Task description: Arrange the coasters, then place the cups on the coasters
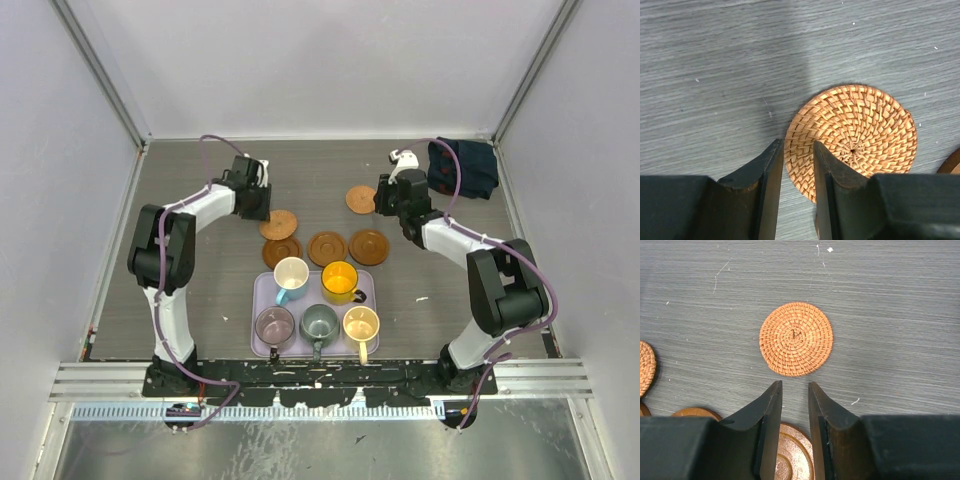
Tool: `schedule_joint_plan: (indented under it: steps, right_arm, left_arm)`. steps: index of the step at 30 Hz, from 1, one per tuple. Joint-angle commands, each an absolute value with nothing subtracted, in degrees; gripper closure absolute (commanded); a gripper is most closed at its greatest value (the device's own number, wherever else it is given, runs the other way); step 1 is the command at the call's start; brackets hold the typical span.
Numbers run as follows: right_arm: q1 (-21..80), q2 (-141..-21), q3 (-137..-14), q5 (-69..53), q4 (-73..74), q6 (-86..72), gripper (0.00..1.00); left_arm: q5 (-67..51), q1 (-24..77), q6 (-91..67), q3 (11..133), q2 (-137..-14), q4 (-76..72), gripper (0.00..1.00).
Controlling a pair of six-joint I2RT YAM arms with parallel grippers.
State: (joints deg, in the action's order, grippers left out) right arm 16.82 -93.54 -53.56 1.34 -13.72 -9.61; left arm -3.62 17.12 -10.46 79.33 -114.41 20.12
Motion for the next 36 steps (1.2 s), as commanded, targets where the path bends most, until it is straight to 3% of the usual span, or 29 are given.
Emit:
schedule_joint_plan:
  steps: [1,16,25,36]
  right_arm:
    - [17.0,-91.0,-54.1,0.8,-16.6,-10.0,0.67]
    - [17.0,-100.6,-62.5,-2.3,-13.2,-8.0,0.7]
    - [17.1,-109.0,-70.7,-4.8,-10.0,-7.8,0.74]
    - [17.2,-113.0,-71.8,-5.8,-8.2,-6.3,0.75]
  left_arm:
    - [-1.0,16.9,-8.2,83.6,-116.8,27.6,0.69]
    - [1.4,8.3,-7.8,94.2,-122.5,31.8,0.64]
    - [-4.7,7.4,-10.4,82.5,-112.3,19.3,0.51]
    - [-12.0,7.5,-15.8,71.5,-106.0,8.5,0.48]
